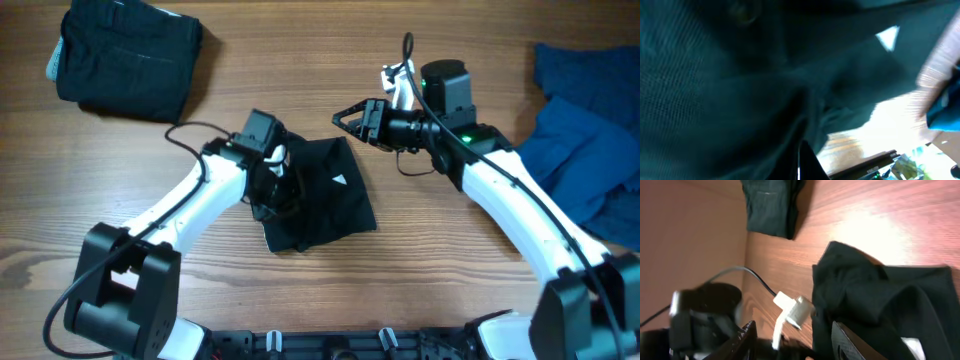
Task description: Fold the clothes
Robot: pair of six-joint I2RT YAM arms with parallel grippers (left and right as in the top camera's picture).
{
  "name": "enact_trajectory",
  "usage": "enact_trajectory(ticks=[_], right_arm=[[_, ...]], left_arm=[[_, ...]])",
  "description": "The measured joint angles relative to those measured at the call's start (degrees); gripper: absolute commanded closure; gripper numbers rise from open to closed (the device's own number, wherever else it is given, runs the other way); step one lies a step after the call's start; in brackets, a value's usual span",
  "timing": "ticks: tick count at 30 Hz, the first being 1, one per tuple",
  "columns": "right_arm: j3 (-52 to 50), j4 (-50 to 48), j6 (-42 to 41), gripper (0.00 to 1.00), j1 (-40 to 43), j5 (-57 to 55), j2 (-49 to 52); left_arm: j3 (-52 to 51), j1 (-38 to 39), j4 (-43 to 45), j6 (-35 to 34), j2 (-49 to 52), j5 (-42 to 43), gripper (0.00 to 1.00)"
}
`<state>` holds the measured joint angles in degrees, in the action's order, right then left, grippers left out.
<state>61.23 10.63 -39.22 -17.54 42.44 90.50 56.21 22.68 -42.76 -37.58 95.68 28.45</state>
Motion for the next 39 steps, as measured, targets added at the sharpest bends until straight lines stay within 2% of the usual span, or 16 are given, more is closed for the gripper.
enact_trajectory(ticks=[5, 14, 22, 29, 33, 39], right_arm=[[-0.02, -7.45, -1.2, 0.55, 0.0, 4.15, 6.49], [-0.02, -14.34, -3.96, 0.56, -3.3, 6.4, 14.99], [-0.02, -19.65, -9.18, 0.57, -9.66, 6.1, 19.02], [-0.02, -21.57, -13.29, 0.62, -9.97, 6.43, 22.86], [-0.02, -23.85, -14.82, 0.72, -9.97, 8.61, 24.46], [-0.02, -27.67, -16.76, 0.71, -9.9, 10.86, 24.48]], left_arm=[[-5.2, -0.02, 4.44, -2.23, 0.0, -0.02, 0.96], [-7.89, -0.63, 4.9, -6.32, 0.0, -2.8, 0.96], [-8.07, -1.57, 4.87, -7.37, 0.0, -3.52, 0.96], [-8.11, -1.62, 5.22, -7.37, 0.0, -3.54, 0.96], [-8.15, -1.62, 5.57, -7.39, 0.0, -3.54, 0.96], [-8.15, -1.62, 5.57, -7.39, 0.0, -3.54, 0.96]])
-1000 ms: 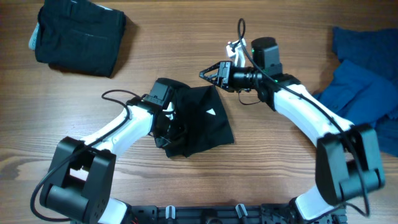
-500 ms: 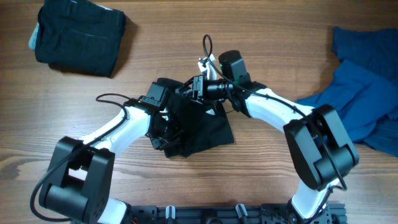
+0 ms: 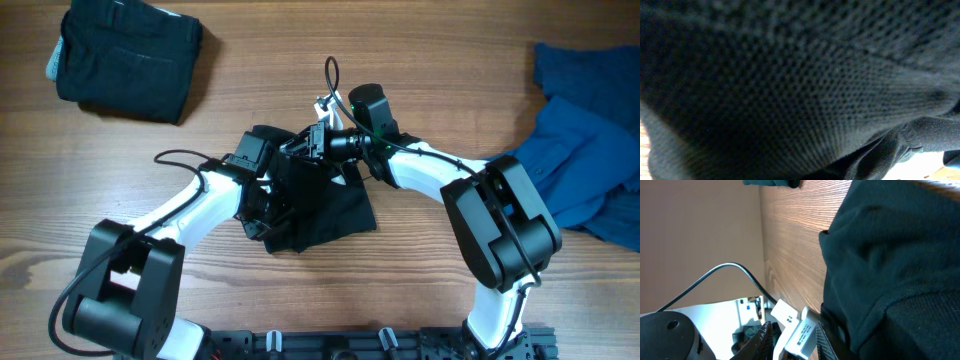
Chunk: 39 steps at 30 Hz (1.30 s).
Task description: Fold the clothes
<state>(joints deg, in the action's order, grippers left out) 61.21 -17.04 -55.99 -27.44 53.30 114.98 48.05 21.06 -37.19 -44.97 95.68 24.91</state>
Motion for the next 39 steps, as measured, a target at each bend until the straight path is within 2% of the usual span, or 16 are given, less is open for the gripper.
enact_trajectory(ticks=[2, 8, 14, 23, 27, 34, 39], right_arm=[[0.0, -0.02, -0.46, 0.7, 0.0, 1.25, 0.0], [0.0, 3.82, -1.18, 0.57, -1.42, 2.67, -0.02], [-0.02, 4.37, -1.22, 0.59, -4.09, 0.55, 0.26], [0.33, 4.22, -1.16, 0.61, -3.61, -2.62, 5.25], [1.64, 8.5, 0.33, 0.63, -3.08, -4.35, 5.38], [2.56, 16.02, 5.84, 0.65, 3.43, -6.38, 5.4], [2.64, 18.84, 10.32, 0.65, 8.17, -3.87, 5.38]], left_arm=[[0.0, 0.0, 0.02, 0.0, 0.0, 0.0, 0.96], [-0.02, -0.02, 0.59, -0.09, 0.0, 0.02, 0.96], [-0.11, -0.02, 0.87, -0.35, 0.0, 0.04, 0.96], [-0.17, -0.02, 1.01, -0.61, 0.0, 0.04, 0.96], [-0.17, -0.02, 0.85, -0.61, 0.0, 0.04, 0.96], [-0.17, -0.02, 0.81, -0.59, 0.0, 0.04, 0.93], [-0.17, -0.02, 0.83, 0.13, 0.0, 0.04, 0.86]])
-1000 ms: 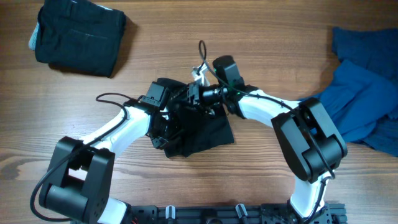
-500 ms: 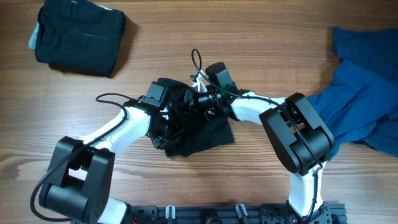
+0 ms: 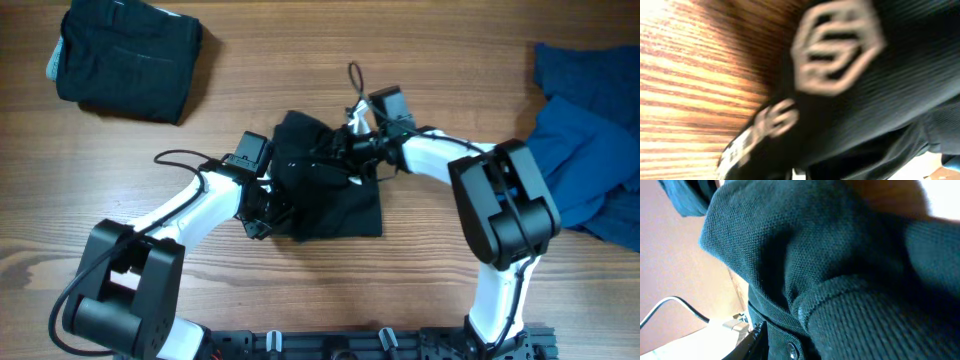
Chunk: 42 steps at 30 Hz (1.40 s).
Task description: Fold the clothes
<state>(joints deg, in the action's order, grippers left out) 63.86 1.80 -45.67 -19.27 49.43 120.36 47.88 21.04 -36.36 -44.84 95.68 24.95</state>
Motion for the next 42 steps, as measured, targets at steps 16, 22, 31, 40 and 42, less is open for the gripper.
enact_trajectory(ticks=[16, 22, 31, 40, 42], right_arm=[[-2.08, 15.08, 6.6, 0.44, 2.62, -14.69, -12.09], [-2.58, 25.55, 7.96, 0.14, 3.26, -25.77, -29.27], [-2.64, 39.26, 10.01, 0.01, 3.26, -29.11, -38.29], [-2.64, 46.34, 11.52, 0.0, 3.26, -30.75, -38.29], [-2.64, 47.74, 11.82, 0.01, 3.26, -30.91, -38.29]], left_arm=[[4.59, 0.0, -8.66, 10.51, -9.4, -3.43, 0.4], [6.71, 0.0, -6.27, 11.63, -21.75, -9.16, 0.11], [6.88, -1.27, 6.16, 12.92, -18.71, -11.17, 0.0], [6.95, -7.23, 23.43, 15.72, -2.43, -3.34, 0.0], [6.95, -7.82, 26.73, 15.91, 0.44, -1.22, 0.0]])
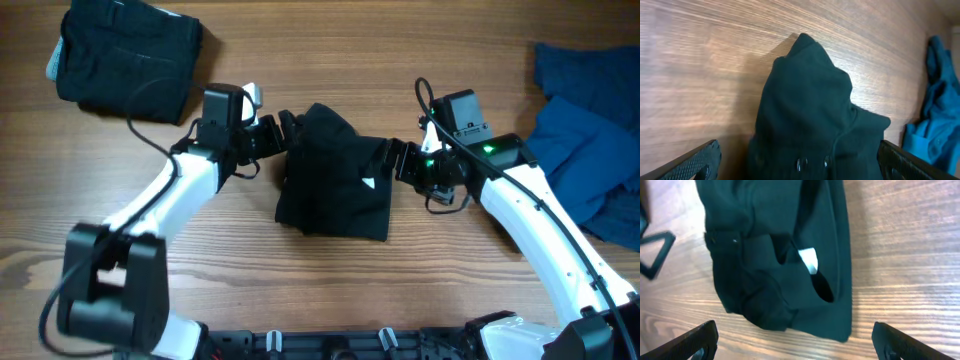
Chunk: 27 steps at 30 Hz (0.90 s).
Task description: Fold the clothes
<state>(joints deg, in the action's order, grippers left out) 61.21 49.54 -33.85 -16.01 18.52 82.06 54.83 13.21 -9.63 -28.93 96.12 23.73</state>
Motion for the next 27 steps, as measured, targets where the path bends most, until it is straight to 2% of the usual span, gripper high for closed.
enact_trajectory(ticks=[9, 16, 21, 23, 25, 27], right_arm=[[0.0, 2.14, 1.25, 0.01, 0.0, 0.33, 0.0], [0.0, 2.14, 1.86, 0.02, 0.0, 1.07, 0.0], [0.0, 2.34, 1.86, 0.02, 0.0, 2.01, 0.0], [0.0, 2.36, 1.86, 0.02, 0.0, 2.05, 0.0], [0.0, 2.34, 1.88, 0.02, 0.0, 2.14, 0.0], [-0.02, 2.34, 1.92, 0.02, 0.0, 2.47, 0.0]], left_arm=[[0.02, -0.07, 3.91, 0.44, 9.94, 6.29, 0.0], [1.29, 0.02, 3.39, 0.68, 11.72, 12.24, 0.0], [1.86, 1.92, -0.42, 0.94, 11.85, 14.4, 0.01], [2.08, 2.84, -2.14, 1.05, 11.85, 15.23, 0.06], [2.14, 3.67, -3.5, 1.05, 11.85, 15.8, 0.18], [2.03, 4.35, -4.33, 1.05, 11.91, 15.76, 0.46]])
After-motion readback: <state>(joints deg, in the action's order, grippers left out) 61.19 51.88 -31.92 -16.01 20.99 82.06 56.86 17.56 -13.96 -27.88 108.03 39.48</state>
